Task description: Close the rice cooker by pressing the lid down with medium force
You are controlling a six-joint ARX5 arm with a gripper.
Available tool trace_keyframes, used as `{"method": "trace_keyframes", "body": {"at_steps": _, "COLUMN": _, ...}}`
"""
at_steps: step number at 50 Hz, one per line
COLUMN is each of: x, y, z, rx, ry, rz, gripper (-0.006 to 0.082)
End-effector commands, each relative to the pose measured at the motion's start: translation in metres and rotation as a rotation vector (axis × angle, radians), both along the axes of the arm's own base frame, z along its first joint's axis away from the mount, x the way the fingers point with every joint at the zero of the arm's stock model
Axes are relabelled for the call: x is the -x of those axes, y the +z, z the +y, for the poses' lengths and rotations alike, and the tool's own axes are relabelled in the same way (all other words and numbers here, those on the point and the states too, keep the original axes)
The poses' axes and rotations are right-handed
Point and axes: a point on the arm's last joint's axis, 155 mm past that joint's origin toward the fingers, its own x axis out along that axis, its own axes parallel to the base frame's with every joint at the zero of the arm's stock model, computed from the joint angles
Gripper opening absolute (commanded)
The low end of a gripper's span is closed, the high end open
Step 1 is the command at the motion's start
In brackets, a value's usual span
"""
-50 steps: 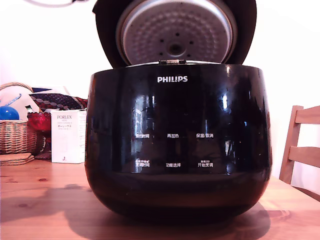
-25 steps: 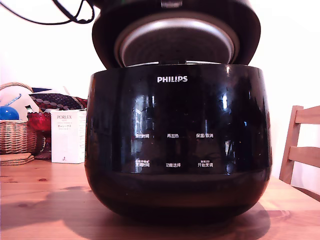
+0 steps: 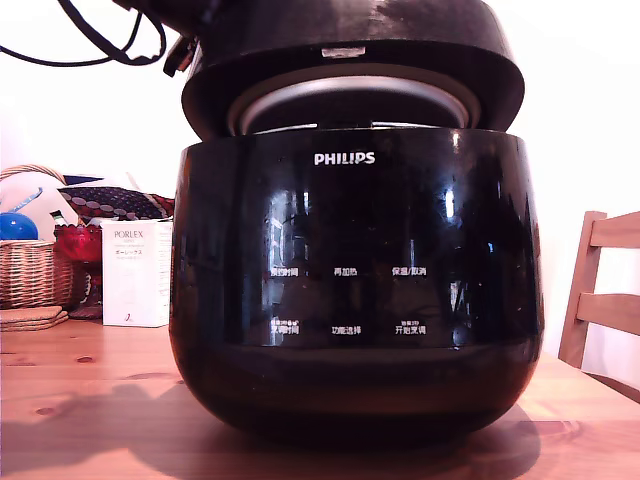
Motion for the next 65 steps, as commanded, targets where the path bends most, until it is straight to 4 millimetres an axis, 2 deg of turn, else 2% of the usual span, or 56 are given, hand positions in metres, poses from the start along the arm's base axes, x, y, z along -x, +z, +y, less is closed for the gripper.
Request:
{"method": "trace_keyframes", "body": {"at_steps": 1, "x": 0.007, "y": -0.022, "z": 0.000, "rx": -0.028, "ry": -0.006, "rz": 0.045, "gripper": -0.0019}}
{"method": "trace_keyframes", "body": {"at_steps": 13, "x": 0.012, "y": -0.025, "z": -0.004, "rx": -0.036, "ry": -0.015, "rz": 0.049, "gripper": -0.0019}}
{"method": "trace_keyframes", "body": {"at_steps": 25, "x": 0.018, "y": -0.030, "z": 0.002, "rx": -0.038, "ry": 0.002, "rz": 0.036, "gripper": -0.0019}}
{"method": "trace_keyframes", "body": {"at_steps": 37, "x": 0.024, "y": -0.017, "z": 0.015, "rx": -0.015, "ry": 0.031, "rz": -0.001, "gripper": -0.0019}}
{"method": "trace_keyframes", "body": {"at_steps": 49, "x": 0.034, "y": -0.030, "z": 0.027, "rx": -0.020, "ry": 0.041, "rz": 0.015, "gripper": -0.0019}}
{"method": "trace_keyframes", "body": {"at_steps": 65, "x": 0.056, "y": -0.049, "z": 0.018, "rx": -0.059, "ry": 0.004, "rz": 0.049, "gripper": -0.0019}}
